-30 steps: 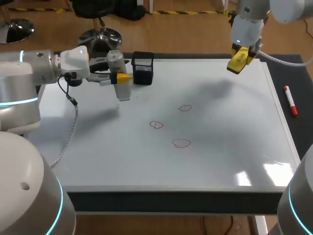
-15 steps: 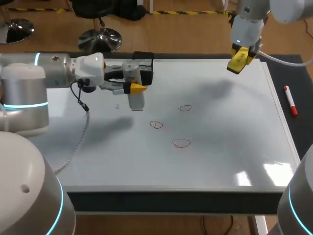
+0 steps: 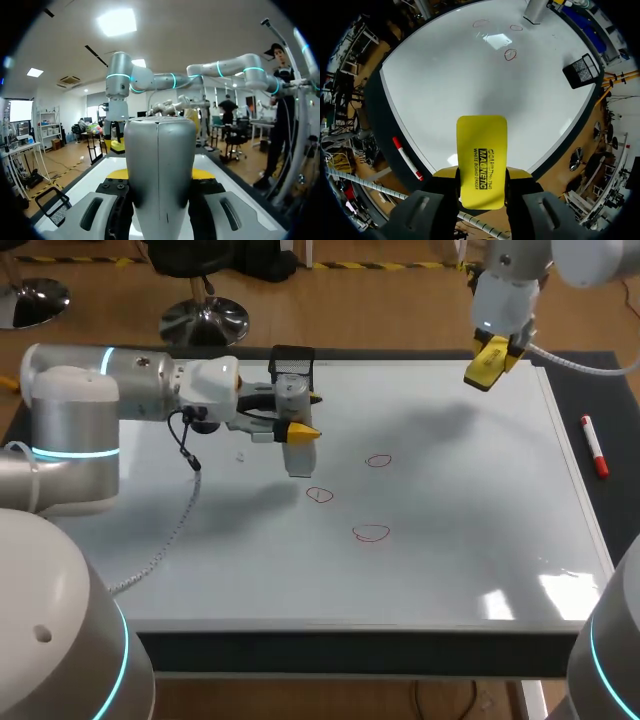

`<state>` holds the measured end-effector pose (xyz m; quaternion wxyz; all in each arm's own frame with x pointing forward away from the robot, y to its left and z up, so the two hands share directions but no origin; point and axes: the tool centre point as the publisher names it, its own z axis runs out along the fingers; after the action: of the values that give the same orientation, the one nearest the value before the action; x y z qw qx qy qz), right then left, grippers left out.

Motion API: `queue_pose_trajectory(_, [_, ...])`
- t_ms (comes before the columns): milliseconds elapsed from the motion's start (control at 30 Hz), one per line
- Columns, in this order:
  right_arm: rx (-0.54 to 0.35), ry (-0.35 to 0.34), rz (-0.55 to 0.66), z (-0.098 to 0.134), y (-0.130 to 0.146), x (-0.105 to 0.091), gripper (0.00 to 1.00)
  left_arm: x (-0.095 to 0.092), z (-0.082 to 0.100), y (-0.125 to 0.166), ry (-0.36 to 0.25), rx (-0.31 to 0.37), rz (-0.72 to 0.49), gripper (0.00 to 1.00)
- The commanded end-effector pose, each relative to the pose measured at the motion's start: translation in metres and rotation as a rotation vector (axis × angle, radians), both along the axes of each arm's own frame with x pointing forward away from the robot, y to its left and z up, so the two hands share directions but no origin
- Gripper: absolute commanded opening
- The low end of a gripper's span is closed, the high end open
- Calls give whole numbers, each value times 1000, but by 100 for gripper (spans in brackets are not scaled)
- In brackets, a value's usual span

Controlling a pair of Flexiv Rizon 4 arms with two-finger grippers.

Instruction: Pick up the inspection probe, press it on each red-marked spot on the whiteboard one by one, put down the probe, pick up the eraser, and wipe off all the red marks.

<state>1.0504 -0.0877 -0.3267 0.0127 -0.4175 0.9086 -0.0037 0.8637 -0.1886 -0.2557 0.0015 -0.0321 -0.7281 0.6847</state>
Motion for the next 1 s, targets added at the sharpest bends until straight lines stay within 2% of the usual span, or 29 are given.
queue_pose_trajectory(33, [-3,1,2,1,-1,0,0,3,-6,-7,17,1,-16,0])
queue_pose_trajectory(500, [-3,1,2,1,-1,0,0,-4,-24,-17,73,10,-40,0])
queue_pose_trajectory(1000, [-3,1,2,1,-1,0,0,-4,-37,-23,97,-25,-51,0])
